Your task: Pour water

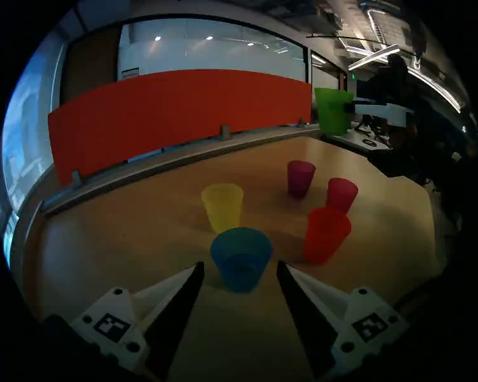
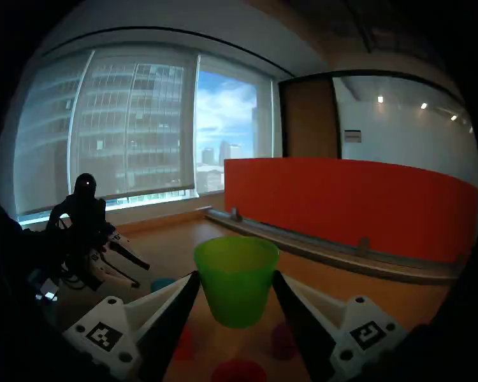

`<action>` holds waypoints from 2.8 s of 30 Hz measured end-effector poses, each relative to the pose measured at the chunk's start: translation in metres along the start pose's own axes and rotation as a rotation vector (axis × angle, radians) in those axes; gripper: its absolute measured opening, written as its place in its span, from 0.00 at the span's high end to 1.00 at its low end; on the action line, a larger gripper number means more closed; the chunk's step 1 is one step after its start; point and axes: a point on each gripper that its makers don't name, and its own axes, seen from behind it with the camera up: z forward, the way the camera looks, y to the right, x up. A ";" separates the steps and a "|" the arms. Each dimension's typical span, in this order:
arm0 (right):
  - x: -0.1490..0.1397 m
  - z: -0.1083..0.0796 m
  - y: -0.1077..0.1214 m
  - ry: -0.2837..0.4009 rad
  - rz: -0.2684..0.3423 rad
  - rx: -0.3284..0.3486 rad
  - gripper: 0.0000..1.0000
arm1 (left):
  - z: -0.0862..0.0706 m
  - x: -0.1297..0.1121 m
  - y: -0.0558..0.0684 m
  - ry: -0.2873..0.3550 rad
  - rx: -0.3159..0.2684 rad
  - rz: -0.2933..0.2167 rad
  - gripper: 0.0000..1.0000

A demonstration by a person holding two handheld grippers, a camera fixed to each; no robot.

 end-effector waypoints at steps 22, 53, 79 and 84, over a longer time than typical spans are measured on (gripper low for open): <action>-0.002 -0.004 0.011 0.023 0.020 -0.005 0.13 | 0.041 -0.026 0.002 -0.119 -0.028 0.054 0.16; -0.007 -0.008 0.015 0.006 0.017 -0.015 0.13 | 0.077 -0.027 0.002 -0.145 -0.055 0.032 0.17; -0.002 -0.021 0.008 0.024 0.030 -0.013 0.13 | 0.038 0.037 0.012 0.070 -0.057 -0.017 0.19; -0.002 -0.024 0.004 0.027 0.035 -0.009 0.13 | 0.021 0.063 0.015 0.146 -0.053 -0.016 0.19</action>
